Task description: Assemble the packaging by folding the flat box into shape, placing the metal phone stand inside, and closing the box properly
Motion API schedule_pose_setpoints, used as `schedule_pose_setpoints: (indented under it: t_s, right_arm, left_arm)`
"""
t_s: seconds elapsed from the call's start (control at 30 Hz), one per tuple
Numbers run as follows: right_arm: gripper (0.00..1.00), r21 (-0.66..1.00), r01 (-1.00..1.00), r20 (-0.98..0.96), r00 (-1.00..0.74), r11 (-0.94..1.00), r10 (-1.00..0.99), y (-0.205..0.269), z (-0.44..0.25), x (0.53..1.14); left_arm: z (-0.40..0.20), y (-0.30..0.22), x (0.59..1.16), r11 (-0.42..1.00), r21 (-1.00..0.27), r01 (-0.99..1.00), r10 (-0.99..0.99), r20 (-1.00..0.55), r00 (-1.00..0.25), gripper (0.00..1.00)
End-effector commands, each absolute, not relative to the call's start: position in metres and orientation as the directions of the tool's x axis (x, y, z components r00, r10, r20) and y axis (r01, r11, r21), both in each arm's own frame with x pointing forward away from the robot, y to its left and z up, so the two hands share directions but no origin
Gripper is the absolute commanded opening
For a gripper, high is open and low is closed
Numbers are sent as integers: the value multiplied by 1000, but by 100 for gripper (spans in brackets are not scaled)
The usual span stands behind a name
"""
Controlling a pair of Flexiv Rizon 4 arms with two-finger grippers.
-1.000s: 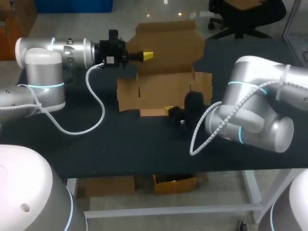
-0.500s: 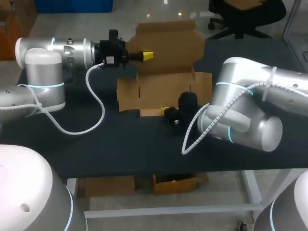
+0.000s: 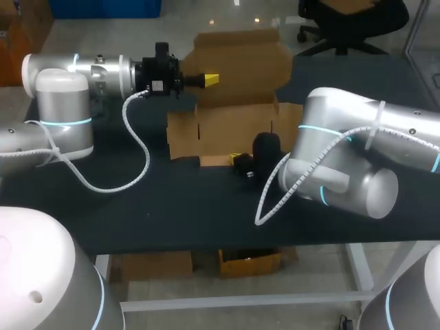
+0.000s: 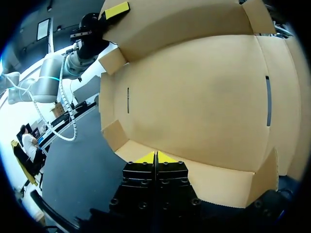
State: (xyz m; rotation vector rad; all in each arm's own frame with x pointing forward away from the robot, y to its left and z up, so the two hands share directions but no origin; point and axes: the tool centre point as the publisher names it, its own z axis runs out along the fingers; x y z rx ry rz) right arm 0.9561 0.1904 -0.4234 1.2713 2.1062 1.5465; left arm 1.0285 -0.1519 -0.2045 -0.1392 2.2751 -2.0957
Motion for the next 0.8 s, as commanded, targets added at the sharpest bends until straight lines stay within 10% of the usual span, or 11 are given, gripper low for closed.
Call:
schedule_pose_setpoints:
  t_s: [0.03, 0.8]
  right_arm:
    - [0, 870, 490, 269, -569, 58, 778, 194, -423, 951]
    - [0, 859, 508, 271, -556, 62, 786, 195, -433, 952]
  left_arm:
    - [-207, -152, 1028, 78, -996, -35, -96, 27, -995, 0]
    - [-207, -152, 1028, 78, -996, -35, -96, 27, -995, 0]
